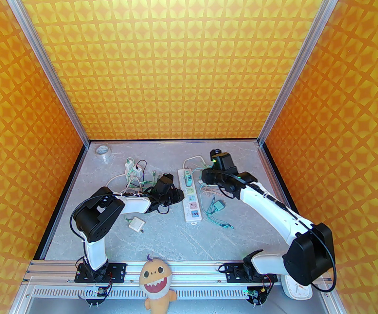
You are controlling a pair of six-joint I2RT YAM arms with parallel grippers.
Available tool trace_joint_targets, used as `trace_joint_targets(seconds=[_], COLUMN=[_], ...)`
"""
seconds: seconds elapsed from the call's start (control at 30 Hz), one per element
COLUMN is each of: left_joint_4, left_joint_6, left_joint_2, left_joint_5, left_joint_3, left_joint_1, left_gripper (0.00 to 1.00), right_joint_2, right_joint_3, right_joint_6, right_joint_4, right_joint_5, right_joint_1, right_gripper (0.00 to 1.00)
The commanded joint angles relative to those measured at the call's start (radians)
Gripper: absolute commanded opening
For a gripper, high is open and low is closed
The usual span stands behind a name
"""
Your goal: Pull the plug off the socket
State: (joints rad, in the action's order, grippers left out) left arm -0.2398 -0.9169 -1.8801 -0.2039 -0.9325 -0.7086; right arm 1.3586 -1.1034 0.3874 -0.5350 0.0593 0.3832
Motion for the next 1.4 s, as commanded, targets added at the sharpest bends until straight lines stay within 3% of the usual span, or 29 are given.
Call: trace_joint_targets(seconds=[0.0, 0.37, 0.57, 1.0, 1.1, 1.37], left_joint_4=[0.121, 0.161, 0.194, 0.329, 0.337, 0.341], left_joint_6=[0.029, 0.055, 0.079, 0.201, 0.211, 0.218], left_joint_2=[0.02, 0.071, 0.155, 0.501, 0.569, 0.65], left_joint_5=[0.053, 0.078, 0.084, 0.181, 0.194, 0.211], left_joint_3=[0.035, 0.057, 0.062, 0.096, 0.119, 0.168], left_joint_1=[0.02, 0.043, 0.044, 0.043, 0.043, 0.044], left_gripper=[0.22, 0.22, 0.24, 0.42, 0.46, 0.49], right_joint_2=[-0.041, -0.077, -0.097, -0.096, -0.097, -0.029], right_joint_3=[0.013, 0.008, 0.029, 0.1, 0.12, 0.114], right_joint_6=[-0.011, -0.031, -0.013, 0.047, 0.051, 0.027], right_joint_4=[0.003, -0.025, -0.025, -0.024, -0.003, 0.027], right_joint_5=[0.029, 0.033, 0.035, 0.08, 0.029, -0.153], right_joint_1=[-0.031, -0.097, -0.189, -0.356, -0.4, -0.402], right_gripper=[0.32, 0.33, 0.33, 0.33, 0.34, 0.35])
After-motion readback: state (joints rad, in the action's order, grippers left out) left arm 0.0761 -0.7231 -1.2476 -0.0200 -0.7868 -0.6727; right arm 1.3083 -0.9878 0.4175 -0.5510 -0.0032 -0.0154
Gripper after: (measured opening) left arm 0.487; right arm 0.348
